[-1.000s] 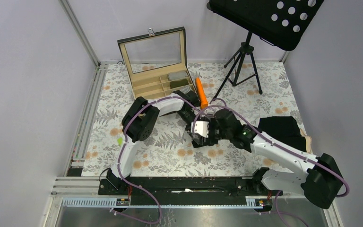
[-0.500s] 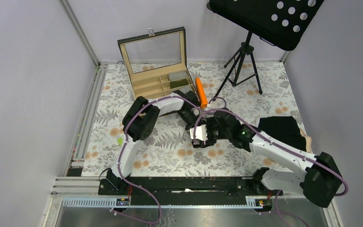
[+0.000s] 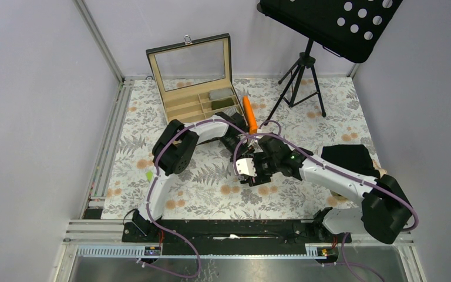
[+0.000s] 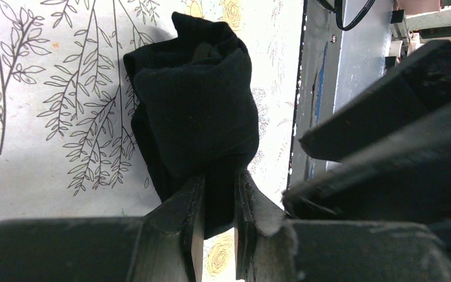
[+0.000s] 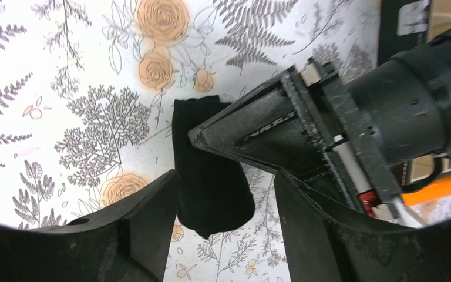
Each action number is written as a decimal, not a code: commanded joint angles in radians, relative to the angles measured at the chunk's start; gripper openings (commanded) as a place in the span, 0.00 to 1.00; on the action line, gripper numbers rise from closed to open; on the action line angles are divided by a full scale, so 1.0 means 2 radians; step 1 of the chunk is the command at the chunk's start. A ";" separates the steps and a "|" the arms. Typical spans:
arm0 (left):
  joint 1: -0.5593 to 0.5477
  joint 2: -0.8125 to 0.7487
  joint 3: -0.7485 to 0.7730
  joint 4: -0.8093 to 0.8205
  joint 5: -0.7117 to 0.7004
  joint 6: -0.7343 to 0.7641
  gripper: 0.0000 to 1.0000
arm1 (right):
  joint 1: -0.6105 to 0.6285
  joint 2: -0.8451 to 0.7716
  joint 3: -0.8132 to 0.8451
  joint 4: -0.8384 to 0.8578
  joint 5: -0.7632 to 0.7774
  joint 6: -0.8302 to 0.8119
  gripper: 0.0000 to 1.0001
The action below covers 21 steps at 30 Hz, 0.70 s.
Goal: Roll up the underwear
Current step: Roll the underwear to the center of the board.
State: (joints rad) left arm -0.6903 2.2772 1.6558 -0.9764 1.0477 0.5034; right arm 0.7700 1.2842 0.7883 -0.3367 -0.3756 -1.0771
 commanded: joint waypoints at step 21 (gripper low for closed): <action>-0.001 0.047 0.019 -0.042 -0.046 0.016 0.00 | -0.021 0.051 -0.041 0.061 0.016 -0.033 0.67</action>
State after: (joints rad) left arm -0.6861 2.3119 1.6867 -1.0252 1.0779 0.4992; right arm 0.7364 1.3640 0.7307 -0.2794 -0.3264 -1.1183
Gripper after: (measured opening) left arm 0.175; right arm 0.667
